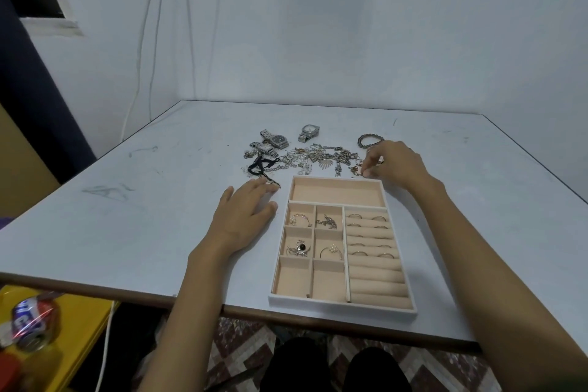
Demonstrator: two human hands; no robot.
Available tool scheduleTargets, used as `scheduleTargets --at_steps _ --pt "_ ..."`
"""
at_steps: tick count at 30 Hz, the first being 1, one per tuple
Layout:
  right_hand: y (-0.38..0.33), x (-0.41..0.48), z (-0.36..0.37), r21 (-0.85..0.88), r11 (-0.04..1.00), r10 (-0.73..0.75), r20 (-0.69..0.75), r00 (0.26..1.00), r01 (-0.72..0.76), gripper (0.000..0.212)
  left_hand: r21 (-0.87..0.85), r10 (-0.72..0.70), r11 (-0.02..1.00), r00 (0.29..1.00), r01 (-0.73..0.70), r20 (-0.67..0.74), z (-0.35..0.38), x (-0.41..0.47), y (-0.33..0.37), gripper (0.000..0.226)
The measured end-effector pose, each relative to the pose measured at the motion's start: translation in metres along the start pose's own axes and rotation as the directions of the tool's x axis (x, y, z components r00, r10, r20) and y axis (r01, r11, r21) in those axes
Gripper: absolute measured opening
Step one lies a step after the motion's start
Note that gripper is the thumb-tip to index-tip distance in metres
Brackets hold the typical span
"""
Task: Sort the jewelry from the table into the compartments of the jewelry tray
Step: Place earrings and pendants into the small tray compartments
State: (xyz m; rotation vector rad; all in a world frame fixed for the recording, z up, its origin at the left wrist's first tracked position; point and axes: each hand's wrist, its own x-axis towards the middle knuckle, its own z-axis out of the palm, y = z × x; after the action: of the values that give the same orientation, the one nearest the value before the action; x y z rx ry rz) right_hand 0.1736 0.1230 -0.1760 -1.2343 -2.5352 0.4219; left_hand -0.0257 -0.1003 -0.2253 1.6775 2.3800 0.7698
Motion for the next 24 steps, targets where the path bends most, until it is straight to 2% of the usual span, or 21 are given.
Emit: scheduleTargets --at_steps 2,3,4,5,7,9,12,14,16,19,22,24 --pt "0.005 0.001 0.007 0.004 1.000 -0.030 -0.031 0.999 0.030 0.009 -0.002 -0.002 1.000 1.000 0.002 0.006 0.000 0.000 0.000 0.039" --pt "0.008 0.002 0.010 0.105 0.994 -0.025 -0.060 0.998 0.031 0.010 -0.003 -0.002 1.000 1.000 0.002 0.008 0.000 0.000 0.001 0.039" --pt "0.009 0.002 0.011 0.277 0.961 0.008 -0.089 0.996 0.018 0.011 -0.005 -0.003 1.000 1.000 0.003 0.008 0.000 0.000 0.001 0.039" --pt "0.009 0.003 0.011 0.466 0.885 0.061 -0.105 0.993 -0.005 0.012 -0.008 -0.005 1.000 1.000 0.005 0.006 -0.001 0.000 0.001 0.039" --pt "0.006 0.002 0.003 0.737 0.676 0.158 -0.112 0.981 -0.025 0.015 -0.009 -0.004 1.000 1.000 0.004 0.003 0.000 0.000 0.001 0.038" --pt "0.006 0.002 -0.005 0.904 0.427 0.190 -0.082 0.978 -0.007 0.019 -0.011 -0.007 1.000 1.000 0.007 0.004 0.000 0.000 0.001 0.038" --pt "0.008 0.001 -0.009 1.000 0.009 0.176 -0.006 0.984 0.004 0.021 -0.001 -0.004 1.000 1.000 0.004 0.007 0.000 0.001 0.000 0.038" --pt "0.010 0.003 -0.007 0.989 -0.149 0.220 0.015 0.975 0.019 0.021 0.006 -0.006 1.000 1.000 0.005 0.007 0.001 0.000 0.000 0.038" --pt "0.011 0.005 -0.007 0.981 -0.190 0.268 0.009 0.963 0.043 0.021 0.004 -0.008 1.000 1.000 0.008 0.005 0.001 0.001 -0.001 0.038" --pt "0.014 0.005 -0.009 0.977 -0.213 0.257 0.044 0.965 0.012 0.022 -0.051 -0.005 0.999 1.000 0.005 -0.007 0.000 0.003 0.000 0.043" --pt "0.017 0.003 -0.009 0.965 -0.261 0.220 0.073 0.973 -0.013 0.018 -0.296 -0.115 0.952 0.988 0.080 -0.101 -0.005 0.006 0.011 0.044" --pt "0.017 0.002 -0.008 0.969 -0.249 0.212 0.056 0.976 -0.002 0.014 -0.408 -0.174 0.907 0.974 0.101 -0.145 -0.007 0.014 0.022 0.040"
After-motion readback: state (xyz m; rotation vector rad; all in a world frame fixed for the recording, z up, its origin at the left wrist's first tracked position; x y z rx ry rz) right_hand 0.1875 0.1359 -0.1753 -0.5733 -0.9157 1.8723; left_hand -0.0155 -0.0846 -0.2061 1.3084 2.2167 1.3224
